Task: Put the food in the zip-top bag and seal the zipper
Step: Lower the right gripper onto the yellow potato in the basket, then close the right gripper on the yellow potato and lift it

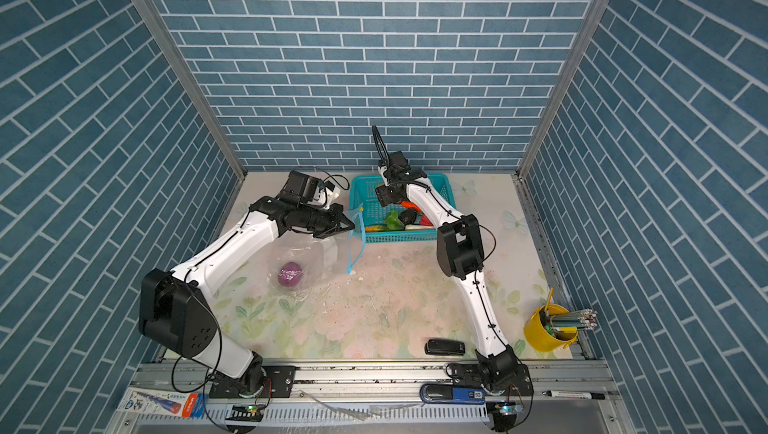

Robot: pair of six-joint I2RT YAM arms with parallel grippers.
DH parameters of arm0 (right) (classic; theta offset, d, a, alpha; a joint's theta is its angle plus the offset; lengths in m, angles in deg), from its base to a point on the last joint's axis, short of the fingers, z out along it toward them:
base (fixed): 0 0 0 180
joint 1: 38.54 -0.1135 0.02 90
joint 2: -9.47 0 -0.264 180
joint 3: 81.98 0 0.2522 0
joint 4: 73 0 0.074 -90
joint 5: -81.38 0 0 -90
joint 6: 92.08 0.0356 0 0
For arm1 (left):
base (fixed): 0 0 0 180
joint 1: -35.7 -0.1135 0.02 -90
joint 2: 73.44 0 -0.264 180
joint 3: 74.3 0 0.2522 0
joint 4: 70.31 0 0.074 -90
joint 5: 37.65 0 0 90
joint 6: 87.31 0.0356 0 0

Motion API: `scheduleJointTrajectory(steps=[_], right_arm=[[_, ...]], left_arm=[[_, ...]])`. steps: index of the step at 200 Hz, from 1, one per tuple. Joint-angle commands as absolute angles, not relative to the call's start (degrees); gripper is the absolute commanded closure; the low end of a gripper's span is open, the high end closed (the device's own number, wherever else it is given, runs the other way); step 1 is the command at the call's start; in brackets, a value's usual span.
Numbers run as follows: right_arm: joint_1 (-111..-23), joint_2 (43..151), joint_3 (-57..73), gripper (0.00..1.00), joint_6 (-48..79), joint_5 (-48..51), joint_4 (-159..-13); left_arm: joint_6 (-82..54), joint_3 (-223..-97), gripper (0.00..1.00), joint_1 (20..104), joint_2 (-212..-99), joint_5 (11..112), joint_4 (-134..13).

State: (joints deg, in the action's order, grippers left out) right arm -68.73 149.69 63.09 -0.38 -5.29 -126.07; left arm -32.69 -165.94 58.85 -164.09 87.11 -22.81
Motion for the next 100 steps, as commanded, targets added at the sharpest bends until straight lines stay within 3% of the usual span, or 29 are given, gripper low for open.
scheduleJointTrajectory(steps=[1,100], right_arm=[[-68.56,146.07,60.06,0.43,0.91,-5.22,-124.42],[-68.66,138.03,45.78,0.46,0.93,-1.88,-115.64]], left_arm=[[-32.34,-165.49,1.00,58.64,-163.04,87.15,-23.07],[-32.19,-166.19,1.00,58.66,-163.42,87.65,-22.89]])
